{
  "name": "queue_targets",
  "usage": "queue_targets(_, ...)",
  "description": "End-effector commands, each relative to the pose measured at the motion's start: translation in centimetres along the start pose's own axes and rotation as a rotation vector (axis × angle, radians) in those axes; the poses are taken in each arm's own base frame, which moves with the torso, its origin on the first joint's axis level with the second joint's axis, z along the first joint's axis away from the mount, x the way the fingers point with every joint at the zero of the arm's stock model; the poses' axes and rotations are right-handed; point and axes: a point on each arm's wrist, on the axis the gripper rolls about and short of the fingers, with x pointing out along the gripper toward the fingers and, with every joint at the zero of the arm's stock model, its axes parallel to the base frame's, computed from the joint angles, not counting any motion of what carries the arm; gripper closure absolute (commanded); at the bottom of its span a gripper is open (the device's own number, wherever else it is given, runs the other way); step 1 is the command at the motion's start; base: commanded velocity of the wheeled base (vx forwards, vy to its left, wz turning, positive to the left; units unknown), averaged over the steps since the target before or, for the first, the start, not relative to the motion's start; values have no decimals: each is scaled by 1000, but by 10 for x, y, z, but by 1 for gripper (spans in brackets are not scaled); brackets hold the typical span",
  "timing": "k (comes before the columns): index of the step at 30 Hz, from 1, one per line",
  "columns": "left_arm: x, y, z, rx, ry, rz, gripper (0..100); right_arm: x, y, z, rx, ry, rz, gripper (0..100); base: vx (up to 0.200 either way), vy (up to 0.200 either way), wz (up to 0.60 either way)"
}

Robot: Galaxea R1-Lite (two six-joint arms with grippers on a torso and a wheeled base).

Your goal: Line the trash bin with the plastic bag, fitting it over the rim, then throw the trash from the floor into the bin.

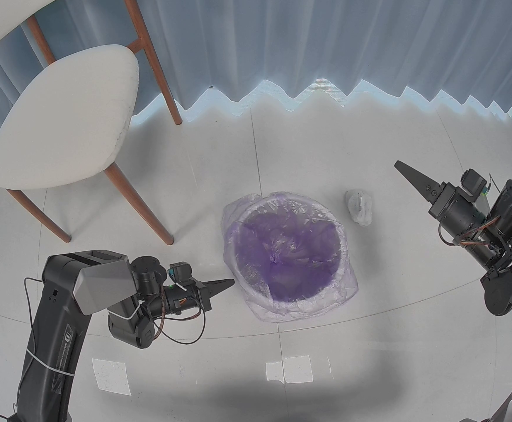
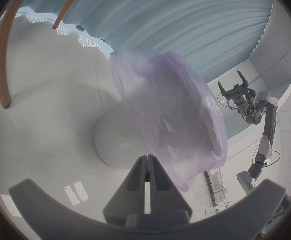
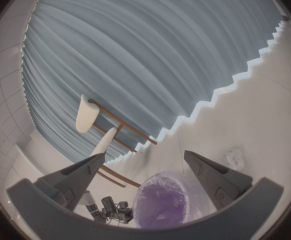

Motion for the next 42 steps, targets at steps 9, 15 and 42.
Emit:
queue_targets(9,-5,-13,9,2,5,-9,100,-2,4,6,-16,-25,16,0,0,0,0)
queue_targets(15,-13,-18,15,6,22,-55,100,-2,6,8,-19,-32,21,0,0,0,0)
queue_targets(42,29,12,60,-220,-300,96,0,-6,15,17,-24,-60,42,0,0,0,0)
